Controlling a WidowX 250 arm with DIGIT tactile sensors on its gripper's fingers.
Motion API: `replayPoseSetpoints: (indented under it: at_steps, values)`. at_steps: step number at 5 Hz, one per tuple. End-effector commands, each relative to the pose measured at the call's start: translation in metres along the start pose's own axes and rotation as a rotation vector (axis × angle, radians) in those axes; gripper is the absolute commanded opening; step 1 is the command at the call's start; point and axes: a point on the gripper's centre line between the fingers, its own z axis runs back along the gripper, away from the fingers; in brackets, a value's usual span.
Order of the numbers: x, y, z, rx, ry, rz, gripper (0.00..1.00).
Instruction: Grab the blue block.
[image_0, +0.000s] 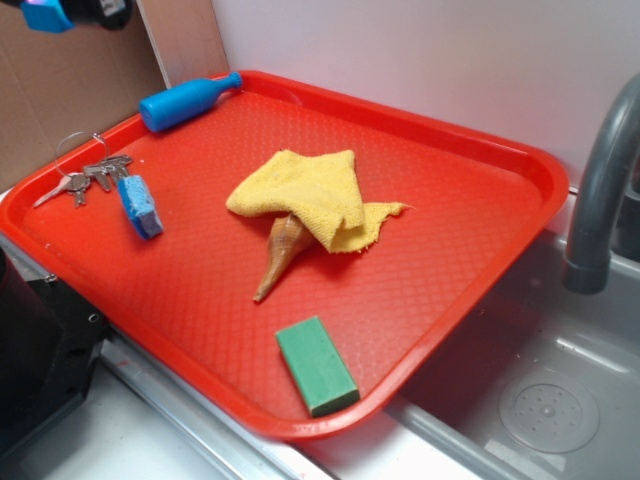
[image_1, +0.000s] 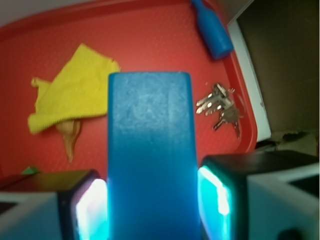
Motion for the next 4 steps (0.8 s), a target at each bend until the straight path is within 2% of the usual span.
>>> replayPoseSetpoints:
  at_steps: [1, 2, 4]
  values:
    - [-0.012, 0.001, 0.010, 0.042, -0.039, 0.049, 0.00]
    - [-0.012, 0.007, 0.004, 0.050, -0.097, 0.069, 0.00]
    - [-0.016, 0.012, -0.009, 0.044, -0.088, 0.075, 0.00]
